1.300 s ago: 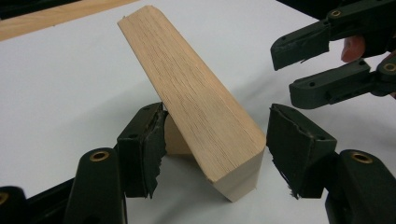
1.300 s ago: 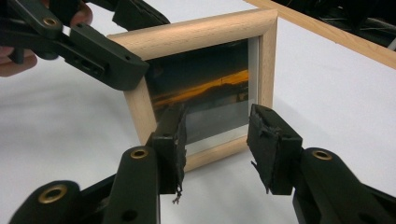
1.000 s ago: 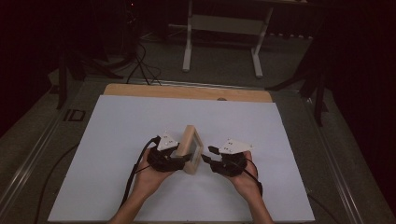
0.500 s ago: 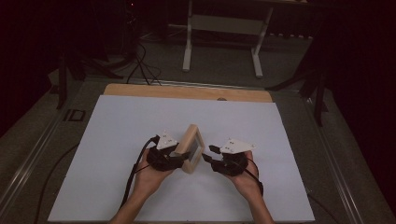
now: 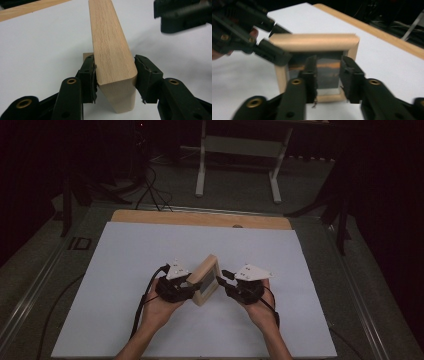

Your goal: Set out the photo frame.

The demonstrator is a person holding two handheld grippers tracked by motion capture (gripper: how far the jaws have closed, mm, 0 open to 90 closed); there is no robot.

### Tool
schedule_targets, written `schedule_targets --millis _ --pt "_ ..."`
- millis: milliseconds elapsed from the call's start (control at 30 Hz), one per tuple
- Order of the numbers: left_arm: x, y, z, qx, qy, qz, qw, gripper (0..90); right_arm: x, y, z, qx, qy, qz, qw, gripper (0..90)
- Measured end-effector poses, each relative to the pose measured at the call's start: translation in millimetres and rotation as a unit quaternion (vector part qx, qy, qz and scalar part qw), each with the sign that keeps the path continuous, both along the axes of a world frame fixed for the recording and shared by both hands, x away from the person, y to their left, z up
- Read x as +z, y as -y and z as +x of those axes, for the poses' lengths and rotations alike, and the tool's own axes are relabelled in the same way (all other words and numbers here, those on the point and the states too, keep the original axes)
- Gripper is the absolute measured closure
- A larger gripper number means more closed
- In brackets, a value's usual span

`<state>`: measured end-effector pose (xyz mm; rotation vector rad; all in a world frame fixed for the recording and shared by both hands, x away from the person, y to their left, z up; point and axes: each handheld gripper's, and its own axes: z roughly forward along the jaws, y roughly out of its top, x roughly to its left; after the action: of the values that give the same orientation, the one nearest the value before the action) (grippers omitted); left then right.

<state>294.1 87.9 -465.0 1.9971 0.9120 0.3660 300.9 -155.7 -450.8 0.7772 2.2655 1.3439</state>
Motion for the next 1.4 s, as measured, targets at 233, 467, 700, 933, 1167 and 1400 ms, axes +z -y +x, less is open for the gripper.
schedule_targets --millis 233,467,700,933,1167,1400 --pt "1.7 3.0 -2.5 -0.009 0.013 0.016 0.9997 56.6 2.0 -1.2 6.2 -0.027 0.013 0.022 0.9993 88.3" --pt "2.9 4.8 -4.3 -0.017 0.024 0.029 0.9991 57.8 8.3 -6.4 16.3 -0.037 0.021 0.026 0.9988 89.8" --pt "2.5 9.9 -9.3 -0.038 0.048 0.044 0.9972 59.4 11.0 -13.5 27.4 -0.044 0.019 0.032 0.9983 89.8" --pt "2.1 9.1 -9.5 -0.040 0.050 0.050 0.9967 59.5 9.6 -21.2 41.3 -0.061 0.010 0.030 0.9976 89.7" --pt "1.6 8.7 -9.6 -0.040 0.050 0.050 0.9967 59.5 4.2 -27.9 49.2 -0.069 -0.005 0.029 0.9972 89.8" --pt "1.1 8.6 -10.0 -0.045 0.054 0.049 0.9963 59.5 -1.2 -29.9 54.3 -0.076 -0.008 0.017 0.9969 89.8"
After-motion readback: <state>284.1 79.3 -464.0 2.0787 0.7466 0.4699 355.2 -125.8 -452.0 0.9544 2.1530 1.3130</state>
